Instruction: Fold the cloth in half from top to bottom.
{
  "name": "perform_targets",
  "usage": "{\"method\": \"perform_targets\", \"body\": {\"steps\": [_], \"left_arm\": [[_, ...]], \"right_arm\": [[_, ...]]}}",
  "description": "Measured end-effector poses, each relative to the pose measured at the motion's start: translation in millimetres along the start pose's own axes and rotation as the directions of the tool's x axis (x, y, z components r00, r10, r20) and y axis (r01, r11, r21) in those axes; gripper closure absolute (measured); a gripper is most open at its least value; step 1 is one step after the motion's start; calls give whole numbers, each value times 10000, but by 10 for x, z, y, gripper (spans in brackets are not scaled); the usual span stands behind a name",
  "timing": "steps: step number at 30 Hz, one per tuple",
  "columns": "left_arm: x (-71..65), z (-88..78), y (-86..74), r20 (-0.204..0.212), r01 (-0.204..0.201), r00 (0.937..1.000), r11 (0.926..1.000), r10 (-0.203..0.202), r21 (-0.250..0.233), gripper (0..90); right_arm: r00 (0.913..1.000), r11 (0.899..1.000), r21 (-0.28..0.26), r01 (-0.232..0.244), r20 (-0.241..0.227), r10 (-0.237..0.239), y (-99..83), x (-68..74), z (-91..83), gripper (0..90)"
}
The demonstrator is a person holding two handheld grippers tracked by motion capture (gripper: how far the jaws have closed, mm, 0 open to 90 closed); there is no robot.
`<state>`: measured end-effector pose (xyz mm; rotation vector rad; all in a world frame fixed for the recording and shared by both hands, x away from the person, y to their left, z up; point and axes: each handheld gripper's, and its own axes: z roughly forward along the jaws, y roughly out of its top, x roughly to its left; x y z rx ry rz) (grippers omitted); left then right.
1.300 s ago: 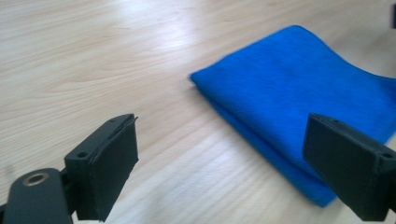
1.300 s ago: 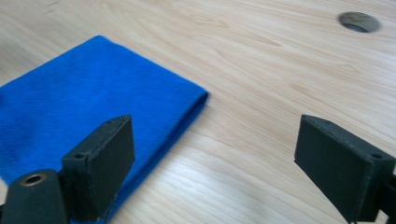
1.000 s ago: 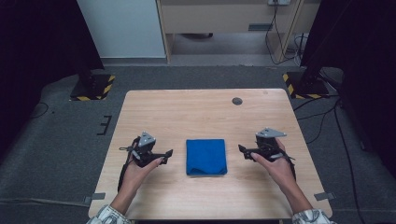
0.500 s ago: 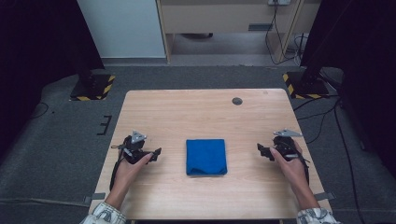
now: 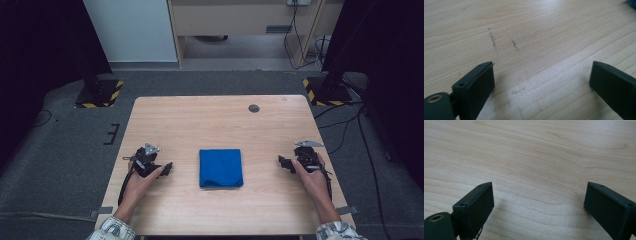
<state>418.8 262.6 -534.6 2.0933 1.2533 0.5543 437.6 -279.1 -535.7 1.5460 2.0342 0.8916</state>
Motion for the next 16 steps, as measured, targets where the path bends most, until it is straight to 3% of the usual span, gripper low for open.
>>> {"method": "perform_targets", "body": {"steps": [6, 16], "left_arm": [[19, 10, -26, 198, 217, 9996, 9998, -216, -52, 31], [17, 12, -25, 220, 216, 9995, 9998, -215, -47, 25]], "right_arm": [[9989, 9993, -58, 365, 288, -363, -13, 41, 43, 66], [9991, 9994, -3, 347, 260, -346, -6, 94, 57, 48]]}}
